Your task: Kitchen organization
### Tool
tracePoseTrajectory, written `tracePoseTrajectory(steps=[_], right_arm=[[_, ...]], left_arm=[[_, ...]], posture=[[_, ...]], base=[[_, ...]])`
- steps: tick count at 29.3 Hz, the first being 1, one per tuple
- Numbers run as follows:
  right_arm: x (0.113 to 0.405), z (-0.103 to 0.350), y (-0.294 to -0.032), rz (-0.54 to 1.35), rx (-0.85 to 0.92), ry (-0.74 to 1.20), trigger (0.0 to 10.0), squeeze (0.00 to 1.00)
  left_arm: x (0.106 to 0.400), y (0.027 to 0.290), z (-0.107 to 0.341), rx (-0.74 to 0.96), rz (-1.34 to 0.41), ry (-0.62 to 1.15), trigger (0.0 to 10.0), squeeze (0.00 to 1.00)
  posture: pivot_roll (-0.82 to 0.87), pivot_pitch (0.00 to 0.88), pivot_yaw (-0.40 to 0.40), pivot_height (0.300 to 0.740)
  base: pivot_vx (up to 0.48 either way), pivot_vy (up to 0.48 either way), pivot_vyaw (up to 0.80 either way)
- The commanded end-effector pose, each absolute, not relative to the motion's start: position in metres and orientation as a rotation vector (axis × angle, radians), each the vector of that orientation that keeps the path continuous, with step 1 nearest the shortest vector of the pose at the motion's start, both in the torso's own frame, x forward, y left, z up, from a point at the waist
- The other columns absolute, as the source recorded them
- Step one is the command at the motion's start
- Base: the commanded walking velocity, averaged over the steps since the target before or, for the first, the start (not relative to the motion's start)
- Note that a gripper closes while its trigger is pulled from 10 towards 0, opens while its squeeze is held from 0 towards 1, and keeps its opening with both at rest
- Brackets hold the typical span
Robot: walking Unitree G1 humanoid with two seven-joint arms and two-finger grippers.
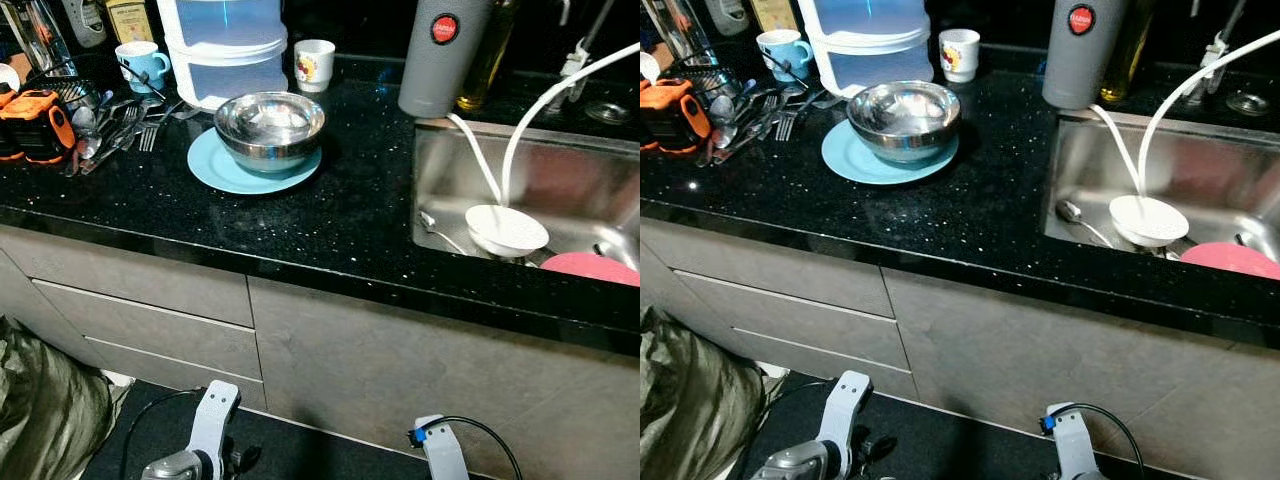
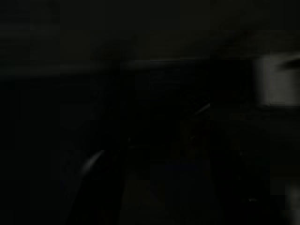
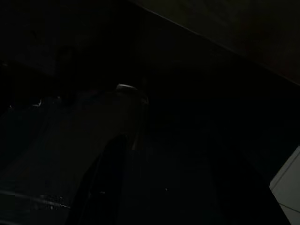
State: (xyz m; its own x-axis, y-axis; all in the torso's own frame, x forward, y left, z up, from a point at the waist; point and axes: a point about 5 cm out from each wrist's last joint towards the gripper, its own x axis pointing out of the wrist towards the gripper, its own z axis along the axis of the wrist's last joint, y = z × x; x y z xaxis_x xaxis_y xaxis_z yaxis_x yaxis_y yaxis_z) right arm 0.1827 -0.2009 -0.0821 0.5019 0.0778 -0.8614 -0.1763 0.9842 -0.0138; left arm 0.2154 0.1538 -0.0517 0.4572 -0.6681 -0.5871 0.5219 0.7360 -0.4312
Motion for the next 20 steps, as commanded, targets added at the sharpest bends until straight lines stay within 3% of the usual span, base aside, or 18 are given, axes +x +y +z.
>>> tracePoseTrajectory(steps=[1,5,6,7,8,16,20], right_arm=[[0.178,-0.084,-0.201,0.157,-0.105,1.055,10.0,0.00],[0.177,-0.085,-0.202,0.166,-0.113,1.062,10.0,0.00],[0.177,-0.085,-0.202,0.166,-0.113,1.062,10.0,0.00],[0.177,-0.085,-0.202,0.169,-0.117,1.066,10.0,0.00],[0.177,-0.085,-0.202,0.169,-0.118,1.067,10.0,0.00],[0.177,-0.085,-0.202,0.166,-0.117,1.068,10.0,0.00],[0.177,-0.085,-0.202,0.166,-0.116,1.069,10.0,0.00]], left_arm=[[0.219,0.156,-0.044,-0.236,-0.833,0.770,10.0,0.00],[0.236,0.162,0.018,-0.382,-1.281,0.527,10.0,0.00],[0.236,0.162,0.018,-0.382,-1.281,0.527,10.0,0.00],[0.230,0.155,0.048,-0.404,-1.474,0.434,10.0,0.00],[0.225,0.150,0.059,-0.393,-1.544,0.413,10.0,0.00],[0.226,0.141,0.083,-0.339,-1.646,0.364,10.0,0.00],[0.221,0.137,0.123,-0.372,-1.727,0.232,10.0,0.00]], posture=[[0.06,0.109,0.003,0.740],[0.06,0.108,0.000,0.740],[0.06,0.108,0.000,0.740],[0.06,0.110,0.000,0.740],[0.06,0.111,0.000,0.740],[0.05,0.118,0.002,0.740],[0.05,0.126,0.002,0.740]], base=[[0.000,0.000,0.00],[0.000,0.000,0.00],[0.000,0.000,0.00],[0.000,0.000,0.00],[0.000,0.000,0.00],[0.000,0.000,0.00],[0.000,0.000,0.00]])
